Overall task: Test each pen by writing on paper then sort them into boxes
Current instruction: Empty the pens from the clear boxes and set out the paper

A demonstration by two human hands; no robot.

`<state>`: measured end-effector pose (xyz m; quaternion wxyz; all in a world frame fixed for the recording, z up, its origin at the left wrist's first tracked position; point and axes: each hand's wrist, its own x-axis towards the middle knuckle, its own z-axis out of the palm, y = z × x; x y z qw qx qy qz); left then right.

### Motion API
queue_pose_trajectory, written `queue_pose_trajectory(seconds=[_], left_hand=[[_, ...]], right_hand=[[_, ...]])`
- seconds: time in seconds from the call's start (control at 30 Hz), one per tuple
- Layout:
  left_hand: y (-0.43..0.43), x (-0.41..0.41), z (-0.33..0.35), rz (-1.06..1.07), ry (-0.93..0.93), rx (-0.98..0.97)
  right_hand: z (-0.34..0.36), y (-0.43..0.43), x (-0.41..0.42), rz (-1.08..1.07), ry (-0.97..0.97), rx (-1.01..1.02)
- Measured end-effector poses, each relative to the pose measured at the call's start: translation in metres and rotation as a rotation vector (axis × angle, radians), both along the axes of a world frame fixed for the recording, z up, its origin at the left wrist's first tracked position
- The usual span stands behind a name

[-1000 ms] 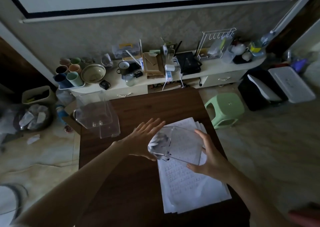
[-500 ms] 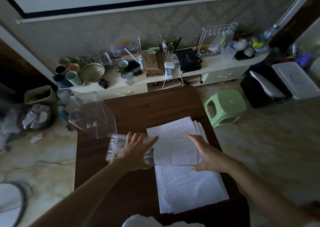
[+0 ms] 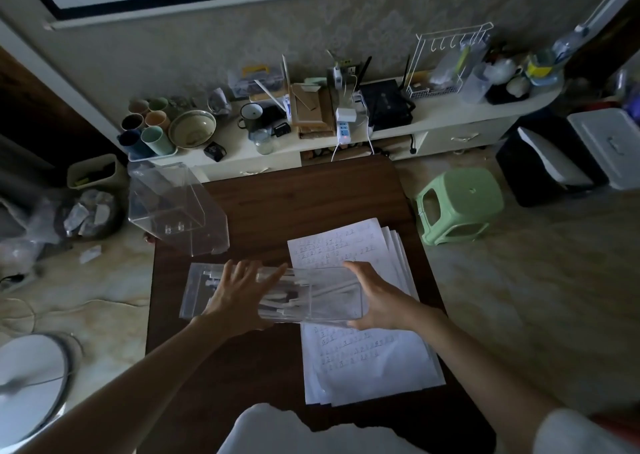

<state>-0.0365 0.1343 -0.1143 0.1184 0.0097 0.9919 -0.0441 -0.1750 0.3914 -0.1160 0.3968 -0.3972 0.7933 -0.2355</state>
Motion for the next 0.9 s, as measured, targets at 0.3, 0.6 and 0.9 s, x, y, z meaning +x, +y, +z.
queue_pose_trajectory(seconds=[0.3, 0.6, 0.9], left_hand=[[-0.014, 0.017, 0.014, 0.033, 0.036, -0.021], [-0.041, 0.044, 0.03, 0.077, 0.082, -0.042], [-0.057, 0.063, 0.042, 0.085, 0.127, -0.005]], right_hand=[[-0.006, -0.015, 0.008, 0.028, 0.007, -0.044], [-0.001, -0.044, 0.026, 0.063, 0.035, -0.107], [0.011, -0.061, 0.035, 0.083, 0.036, -0.069]])
